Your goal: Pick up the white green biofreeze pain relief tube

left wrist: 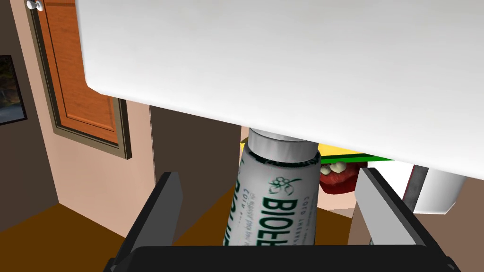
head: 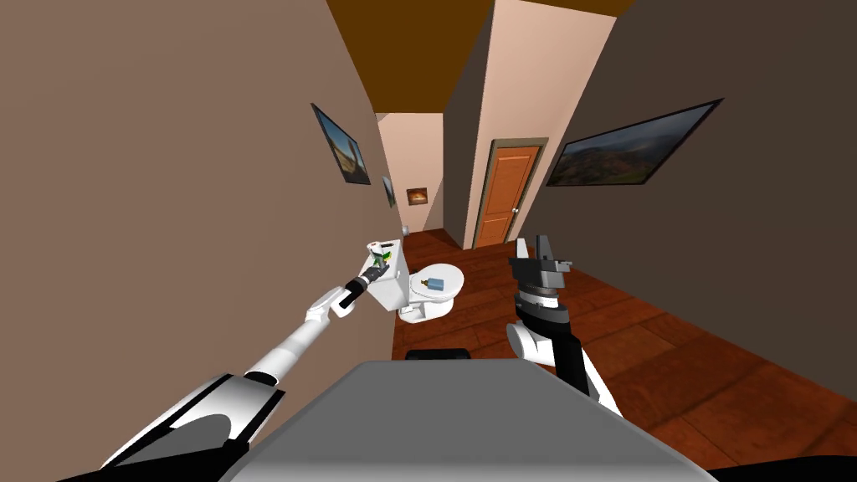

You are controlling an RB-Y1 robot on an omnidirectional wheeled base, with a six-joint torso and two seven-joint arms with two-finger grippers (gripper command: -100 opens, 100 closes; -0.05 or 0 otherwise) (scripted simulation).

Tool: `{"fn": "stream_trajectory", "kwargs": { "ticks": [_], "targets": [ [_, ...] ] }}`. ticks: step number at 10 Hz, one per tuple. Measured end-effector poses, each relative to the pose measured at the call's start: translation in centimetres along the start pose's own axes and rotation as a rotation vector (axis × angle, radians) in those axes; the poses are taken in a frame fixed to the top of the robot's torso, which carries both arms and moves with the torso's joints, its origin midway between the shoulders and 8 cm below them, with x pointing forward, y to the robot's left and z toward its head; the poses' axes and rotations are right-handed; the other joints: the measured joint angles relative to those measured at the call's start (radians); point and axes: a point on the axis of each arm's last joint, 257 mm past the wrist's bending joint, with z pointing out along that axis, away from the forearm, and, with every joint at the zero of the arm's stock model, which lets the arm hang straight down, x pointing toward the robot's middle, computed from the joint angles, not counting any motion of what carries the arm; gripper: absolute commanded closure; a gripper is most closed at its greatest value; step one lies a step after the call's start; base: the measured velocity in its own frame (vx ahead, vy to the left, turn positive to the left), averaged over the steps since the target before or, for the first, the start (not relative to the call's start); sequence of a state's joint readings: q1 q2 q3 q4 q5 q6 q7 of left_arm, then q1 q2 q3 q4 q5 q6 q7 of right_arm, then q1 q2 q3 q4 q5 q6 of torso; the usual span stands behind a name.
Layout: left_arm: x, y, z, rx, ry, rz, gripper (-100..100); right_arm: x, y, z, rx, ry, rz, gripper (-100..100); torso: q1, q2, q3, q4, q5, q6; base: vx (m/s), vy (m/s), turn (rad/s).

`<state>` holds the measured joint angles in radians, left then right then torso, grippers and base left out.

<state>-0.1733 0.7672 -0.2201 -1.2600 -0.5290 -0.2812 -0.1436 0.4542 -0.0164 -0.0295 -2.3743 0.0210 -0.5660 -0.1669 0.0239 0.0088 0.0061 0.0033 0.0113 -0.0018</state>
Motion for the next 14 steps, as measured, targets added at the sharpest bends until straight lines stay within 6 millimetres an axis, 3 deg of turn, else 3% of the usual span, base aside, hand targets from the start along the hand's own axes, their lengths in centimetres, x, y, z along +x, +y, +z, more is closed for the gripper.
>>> {"fn": "stream_trajectory", "kwargs": {
  "ticks": [1,6,8,10,12,13,14],
  "targets": [
    [-0.9,0.0,0.8,0.002,-0.011,0.007,-100,0.0,0.0,0.0,0.0,0.0,0.0,0,-0.001,-0.003,-0.002,-0.001,0.0,0.0,-0.053,0.032,-0.064],
    [-0.9,0.1,4.5,-0.014,0.021,0.023,-100,0.0,0.0,0.0,0.0,0.0,0.0,0,0.001,0.004,0.002,0.001,0.0,0.0,-0.102,0.019,-0.028],
    [-2.9,0.0,5.8,-0.016,-0.001,0.035,-100,0.0,0.0,0.0,0.0,0.0,0.0,0,-0.001,-0.003,-0.002,-0.001,0.0,0.0,-0.041,0.011,-0.019],
    [-2.9,-0.4,7.0,-0.018,0.015,0.048,-100,0.0,0.0,0.0,0.0,0.0,0.0,0,-0.001,0.001,0.0,-0.001,0.001,0.001,-0.09,0.008,-0.03],
    [-4.7,0.0,8.1,-0.026,-0.001,0.059,-100,0.0,0.0,0.0,0.0,0.0,0.0,0,-0.002,-0.003,-0.002,-0.002,0.0,0.001,-0.008,0.0,0.002],
    [-4.8,0.0,8.1,-0.025,-0.003,0.06,100,0.0,0.0,0.0,0.0,0.0,0.0,0,-0.002,-0.004,-0.003,-0.002,0.0,0.001,-0.001,0.002,0.011],
    [-4.8,0.2,8.1,-0.029,-0.003,0.061,100,0.0,0.0,0.0,0.0,0.0,0.0,0,-0.003,-0.004,-0.003,-0.002,0.0,0.002,0.0,0.0,0.0]
  ]
}}
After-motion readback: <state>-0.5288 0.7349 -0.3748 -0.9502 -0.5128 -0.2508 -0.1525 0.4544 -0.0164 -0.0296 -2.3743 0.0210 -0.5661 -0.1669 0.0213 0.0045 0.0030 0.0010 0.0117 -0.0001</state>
